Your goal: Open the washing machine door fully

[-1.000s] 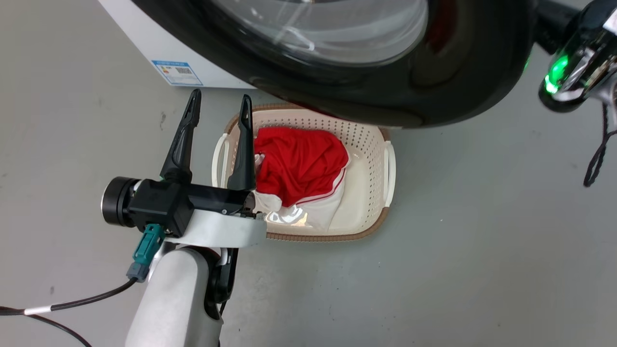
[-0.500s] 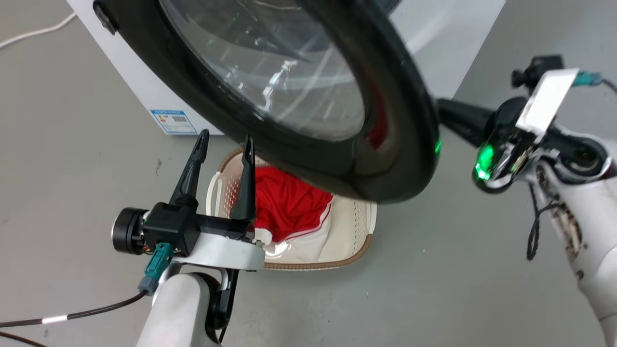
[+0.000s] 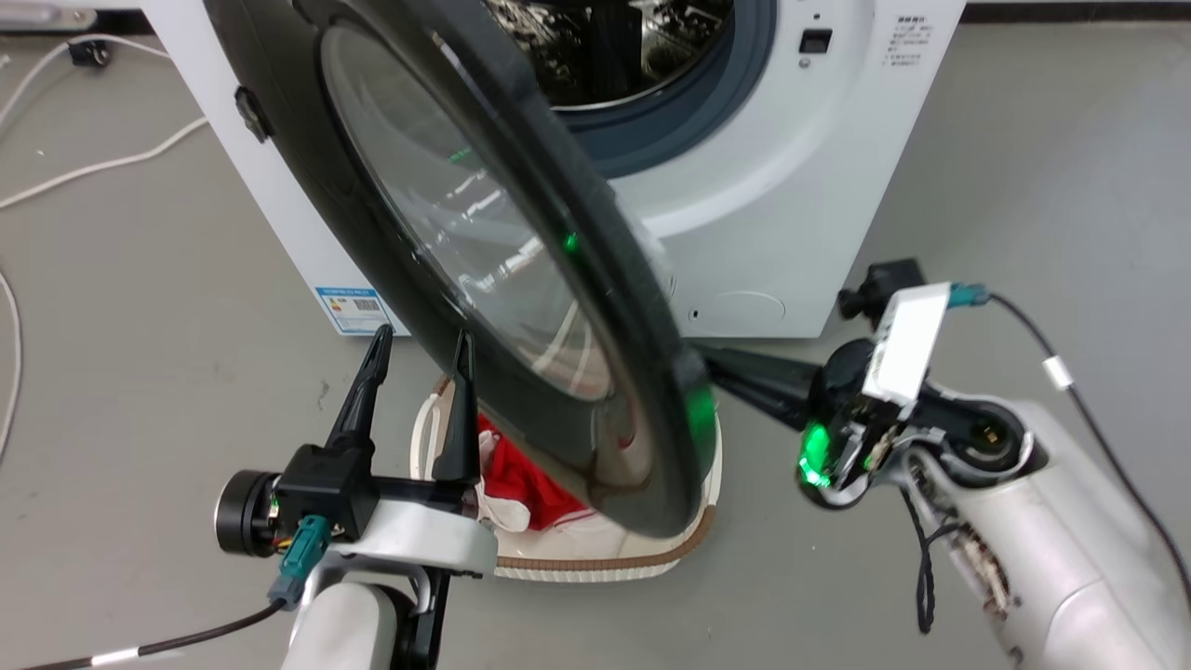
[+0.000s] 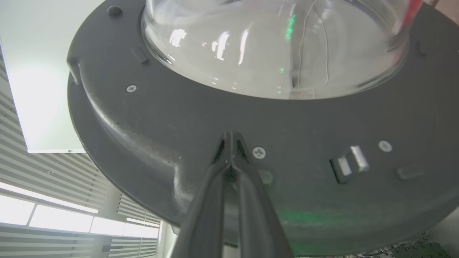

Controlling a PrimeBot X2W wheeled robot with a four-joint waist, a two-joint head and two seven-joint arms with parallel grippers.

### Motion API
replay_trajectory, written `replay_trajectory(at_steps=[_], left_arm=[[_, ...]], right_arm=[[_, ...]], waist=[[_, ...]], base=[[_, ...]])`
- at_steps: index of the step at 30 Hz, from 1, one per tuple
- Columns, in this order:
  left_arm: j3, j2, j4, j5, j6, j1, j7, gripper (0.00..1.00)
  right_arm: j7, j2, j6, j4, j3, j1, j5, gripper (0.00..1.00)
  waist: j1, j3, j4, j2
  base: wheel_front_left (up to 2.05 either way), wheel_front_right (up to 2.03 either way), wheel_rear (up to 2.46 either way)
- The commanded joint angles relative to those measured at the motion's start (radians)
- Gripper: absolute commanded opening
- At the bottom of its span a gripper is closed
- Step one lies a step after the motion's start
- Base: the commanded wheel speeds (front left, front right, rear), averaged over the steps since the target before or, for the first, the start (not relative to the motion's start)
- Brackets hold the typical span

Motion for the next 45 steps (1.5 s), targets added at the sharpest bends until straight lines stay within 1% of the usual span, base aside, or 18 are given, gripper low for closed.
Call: replay_trajectory(at_steps=[1, 5, 9, 11, 13, 16, 18, 27, 29, 30, 31, 32, 34, 35, 37, 39, 42, 45], left_arm=[[0.002, 0.001, 0.001, -0.001, 0.0, 0.015, -0.003, 1.0], [0.003, 0.001, 0.005, -0.002, -0.003, 0.035, -0.003, 1.0], [0.004, 0.001, 0.006, -0.001, -0.005, 0.045, -0.003, 1.0], [0.004, 0.001, 0.008, 0.0, -0.006, 0.053, -0.003, 1.0], [0.006, 0.001, 0.01, 0.0, -0.006, 0.057, -0.003, 1.0], [0.011, 0.001, 0.011, 0.0, -0.003, 0.059, -0.003, 1.0], [0.015, 0.001, 0.013, -0.002, 0.0, 0.065, -0.003, 1.0], [0.031, 0.001, 0.015, -0.008, 0.01, 0.079, -0.003, 1.0], [0.036, 0.001, 0.014, -0.008, 0.009, 0.081, -0.003, 1.0], [0.039, 0.0, 0.014, -0.008, 0.008, 0.083, -0.003, 1.0], [0.041, 0.0, 0.013, -0.008, 0.008, 0.086, -0.003, 1.0], [0.043, 0.001, 0.013, -0.008, 0.008, 0.088, -0.003, 1.0], [0.045, 0.001, 0.014, -0.009, 0.007, 0.092, -0.003, 1.0], [0.045, 0.001, 0.015, -0.009, 0.006, 0.092, -0.003, 1.0], [0.048, 0.001, 0.016, -0.009, 0.007, 0.094, -0.003, 1.0], [0.049, 0.001, 0.015, -0.009, 0.008, 0.096, -0.003, 1.0], [0.053, 0.0, 0.013, -0.009, 0.012, 0.098, -0.003, 1.0], [0.055, 0.001, 0.013, -0.011, 0.015, 0.099, -0.003, 1.0]], right_arm=[[0.002, 0.016, 0.0, -0.012, 0.007, 0.025, 0.004, 0.0], [-0.02, 0.034, 0.0, -0.034, 0.019, 0.062, -0.007, 0.0], [-0.08, 0.045, 0.0, -0.053, 0.012, 0.088, -0.031, 0.0], [-0.151, 0.046, 0.0, -0.068, -0.01, 0.095, -0.064, 0.0], [-0.251, 0.038, 0.0, -0.085, -0.037, 0.105, -0.12, 0.0], [-0.391, 0.043, 0.0, -0.116, -0.085, 0.136, -0.177, 0.0], [-0.445, 0.048, 0.0, -0.144, -0.12, 0.165, -0.18, 0.0], [-0.669, -0.007, 0.0, -0.326, -0.323, 0.357, -0.204, 0.0], [-0.709, -0.024, 0.0, -0.362, -0.352, 0.408, -0.23, 0.0], [-0.724, -0.025, 0.0, -0.382, -0.359, 0.43, -0.239, 0.18], [-0.737, -0.022, 0.0, -0.401, -0.366, 0.448, -0.241, 0.33], [-0.754, -0.028, 0.0, -0.416, -0.375, 0.469, -0.256, 0.45], [-0.791, -0.032, 0.0, -0.444, -0.383, 0.504, -0.284, 0.98], [-0.811, -0.03, 0.0, -0.458, -0.386, 0.518, -0.302, 1.0], [-0.853, -0.038, 0.0, -0.469, -0.385, 0.55, -0.354, 1.0], [-0.906, -0.047, 0.0, -0.485, -0.381, 0.568, -0.428, 1.0], [-0.98, -0.06, 0.0, -0.475, -0.371, 0.592, -0.584, 1.0], [-1.014, -0.058, 0.0, -0.464, -0.391, 0.598, -0.772, 1.0]], waist=[[0.0001, -0.016, 0.006, 0.0], [0.0001, -0.034, 0.015, 0.0], [0.0001, -0.043, 0.018, 0.0], [0.0001, -0.048, 0.019, 0.0], [0.0001, -0.053, 0.02, 0.0], [0.0001, -0.059, 0.017, 0.0], [0.0001, -0.066, 0.011, 0.0], [0.0001, -0.086, -0.025, 0.0], [0.0001, -0.09, -0.033, 0.0], [0.0001, -0.091, -0.038, 0.0], [0.0001, -0.091, -0.042, 0.0], [0.0001, -0.092, -0.046, 0.0], [0.0001, -0.096, -0.05, 0.0], [0.0001, -0.098, -0.052, 0.0], [0.0001, -0.102, -0.054, 0.0], [0.0001, -0.106, -0.056, 0.0], [0.0001, -0.109, -0.059, 0.0], [0.0001, -0.111, -0.062, 0.0]], base=[[0.0, 0.0, 0.0], [0.0, 0.0, 0.0], [0.0, 0.0, 0.0], [0.0, 0.0, 0.0], [0.0, 0.0, 0.0], [0.0, 0.0, 0.0], [0.0, 0.0, 0.0], [0.0, 0.0, 0.0], [0.0, 0.0, 0.0], [0.0, 0.0, 0.0], [0.0, 0.0, 0.0], [0.0, 0.0, 0.0], [0.0, 0.0, 0.0], [0.0, 0.0, 0.0], [0.0, 0.0, 0.0], [0.0, 0.0, 0.0], [0.0, 0.0, 0.0], [0.0, 0.0, 0.0]])
